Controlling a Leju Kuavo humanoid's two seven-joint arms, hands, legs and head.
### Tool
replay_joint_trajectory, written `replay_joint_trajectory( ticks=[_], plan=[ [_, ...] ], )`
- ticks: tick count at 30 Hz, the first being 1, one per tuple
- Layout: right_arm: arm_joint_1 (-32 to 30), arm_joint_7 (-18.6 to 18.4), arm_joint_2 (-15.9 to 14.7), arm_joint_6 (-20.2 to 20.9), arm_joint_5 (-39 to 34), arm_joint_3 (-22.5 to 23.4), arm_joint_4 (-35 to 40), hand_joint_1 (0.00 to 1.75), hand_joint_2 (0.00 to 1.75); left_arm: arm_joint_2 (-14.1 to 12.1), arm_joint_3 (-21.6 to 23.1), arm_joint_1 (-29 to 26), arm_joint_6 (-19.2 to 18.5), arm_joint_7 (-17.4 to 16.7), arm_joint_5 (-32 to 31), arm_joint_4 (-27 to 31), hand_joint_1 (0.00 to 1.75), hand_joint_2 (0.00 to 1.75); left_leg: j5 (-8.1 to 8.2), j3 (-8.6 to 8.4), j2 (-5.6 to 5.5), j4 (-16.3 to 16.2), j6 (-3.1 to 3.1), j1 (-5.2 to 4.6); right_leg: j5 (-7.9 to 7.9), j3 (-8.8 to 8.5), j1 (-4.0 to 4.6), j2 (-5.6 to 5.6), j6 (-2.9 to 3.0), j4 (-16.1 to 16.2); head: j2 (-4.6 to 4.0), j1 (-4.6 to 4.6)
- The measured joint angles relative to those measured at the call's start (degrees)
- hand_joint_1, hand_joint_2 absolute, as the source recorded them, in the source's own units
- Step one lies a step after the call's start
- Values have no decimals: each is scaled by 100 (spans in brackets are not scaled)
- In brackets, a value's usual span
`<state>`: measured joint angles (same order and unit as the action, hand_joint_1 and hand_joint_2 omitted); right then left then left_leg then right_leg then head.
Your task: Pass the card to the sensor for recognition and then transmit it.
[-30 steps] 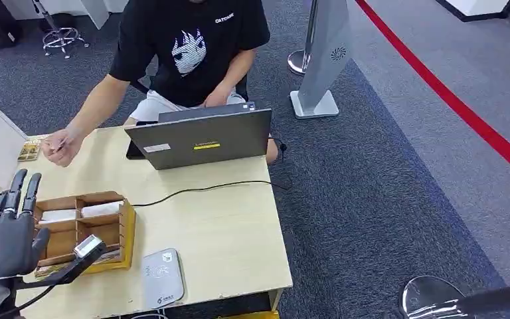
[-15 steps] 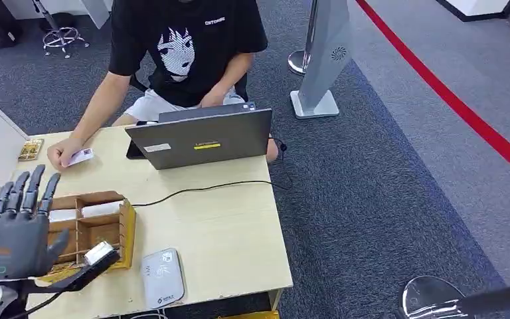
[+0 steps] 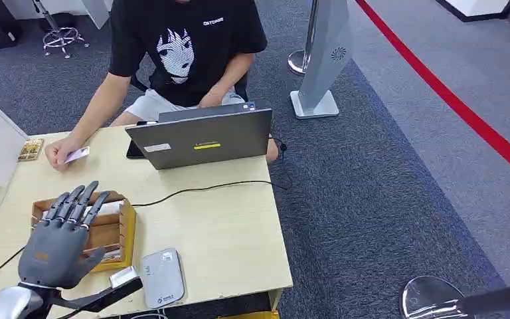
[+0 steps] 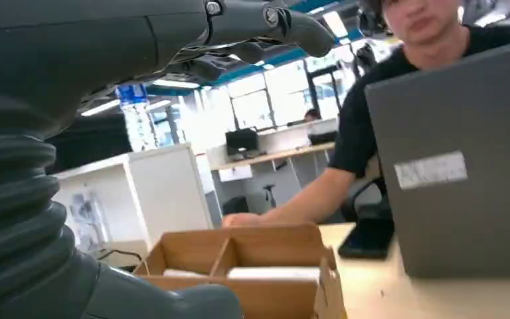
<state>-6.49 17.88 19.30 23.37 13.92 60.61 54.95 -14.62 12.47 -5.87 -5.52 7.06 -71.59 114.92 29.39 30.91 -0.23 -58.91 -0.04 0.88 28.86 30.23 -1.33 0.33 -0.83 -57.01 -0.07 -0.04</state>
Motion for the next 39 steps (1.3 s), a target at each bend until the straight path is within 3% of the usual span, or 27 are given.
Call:
replay_joint_trajectory(
  ticks=[4,9,18,22,25,27,31,39],
  plan=[
    [127,35,0,136,422,314,-2,0,175,-246,304,-23,-492,-112,367,-13,0,175,0,0,2,0,0,0,0,1,0,0,0,0,0,-2],
    [277,72,4,199,544,650,-2,0,175,-487,534,-89,-569,-164,486,-20,0,175,0,0,1,0,0,0,0,1,0,-1,0,0,0,0],
    [397,146,26,199,672,947,-2,0,175,-636,763,-151,-735,-387,490,48,0,175,0,0,1,0,0,0,0,0,0,0,0,0,0,0],
    [410,216,35,199,896,995,-4,0,175,-691,816,-442,-424,-645,354,-42,0,175,1,1,3,0,0,0,1,3,0,0,-1,0,0,0],
    [454,386,35,422,874,1019,-39,0,175,-772,846,-587,-199,-853,151,-122,0,175,1,3,2,0,-1,4,1,3,2,-1,0,0,0,2],
    [509,457,35,317,953,1034,-122,0,175,-813,840,-597,-239,-892,238,-125,0,175,0,2,1,1,-1,3,1,0,1,-4,0,0,0,-2],
    [530,339,37,317,911,1124,-186,0,175,-675,719,-768,135,-699,444,-396,0,175,0,1,1,1,0,0,1,1,0,-4,-1,0,0,2],
    [358,170,35,94,239,859,-160,0,175,-240,-82,-910,567,-391,316,-999,0,175,0,2,1,1,0,0,1,2,0,-2,-1,0,0,2]
  ],
)
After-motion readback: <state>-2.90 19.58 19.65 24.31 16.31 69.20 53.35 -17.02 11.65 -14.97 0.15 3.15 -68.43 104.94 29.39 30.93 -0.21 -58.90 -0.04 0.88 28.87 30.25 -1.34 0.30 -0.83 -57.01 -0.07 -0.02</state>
